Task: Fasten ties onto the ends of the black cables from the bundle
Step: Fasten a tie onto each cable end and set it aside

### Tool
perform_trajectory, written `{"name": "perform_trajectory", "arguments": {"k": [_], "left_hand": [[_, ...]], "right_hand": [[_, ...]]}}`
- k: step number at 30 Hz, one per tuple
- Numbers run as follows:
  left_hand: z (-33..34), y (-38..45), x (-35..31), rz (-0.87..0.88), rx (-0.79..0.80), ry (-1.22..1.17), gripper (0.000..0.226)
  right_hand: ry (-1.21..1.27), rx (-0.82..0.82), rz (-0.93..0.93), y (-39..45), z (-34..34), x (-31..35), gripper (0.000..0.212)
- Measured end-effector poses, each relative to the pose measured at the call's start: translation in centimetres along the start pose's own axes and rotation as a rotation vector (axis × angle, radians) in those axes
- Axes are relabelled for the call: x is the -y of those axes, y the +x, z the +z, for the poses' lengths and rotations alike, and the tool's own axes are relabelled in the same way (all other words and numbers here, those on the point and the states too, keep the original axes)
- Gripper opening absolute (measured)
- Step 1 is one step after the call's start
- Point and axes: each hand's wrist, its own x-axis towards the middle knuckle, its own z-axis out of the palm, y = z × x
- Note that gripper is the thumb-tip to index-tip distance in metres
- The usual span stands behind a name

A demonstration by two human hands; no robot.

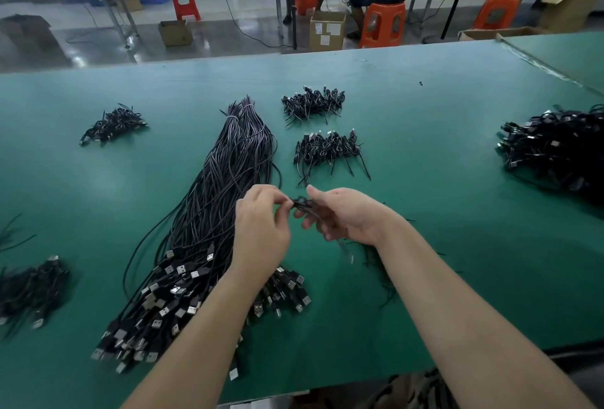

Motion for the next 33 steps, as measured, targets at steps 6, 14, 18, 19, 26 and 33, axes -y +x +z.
{"name": "perform_trajectory", "arguments": {"k": [6, 14, 18, 19, 26, 33], "left_hand": [[-0.1, 1.1, 0.3, -0.589, 0.148, -0.371, 0.015], [-0.7, 0.8, -0.3, -0.748, 0.221, -0.679, 0.012], [-1.1, 1.0, 0.0, -0.725, 0.26, -0.724, 0.011], [-1.3, 1.0, 0.1, -0.721, 0.278, -0.736, 0.012], [-1.1, 0.5, 0.3, -0.604, 0.223, -0.701, 0.011], [-0.1, -0.5, -0.7, 0.269, -0.04, 0.085, 0.011]], "right_hand": [[-0.04, -0.062, -0.315, 0.3, 0.9, -0.7, 0.021], [0.02, -0.191, -0.386, 0.3, 1.6, 0.1, 0.008], [0.019, -0.174, -0.406, 0.1, 1.3, 0.1, 0.013], [0.002, -0.157, -0.409, 0.0, 1.2, 0.1, 0.016], [-0.044, -0.164, -0.384, -0.1, 1.1, 0.1, 0.016], [0.051, -0.113, 0.002, -0.1, 1.3, 1.0, 0.019]]}}
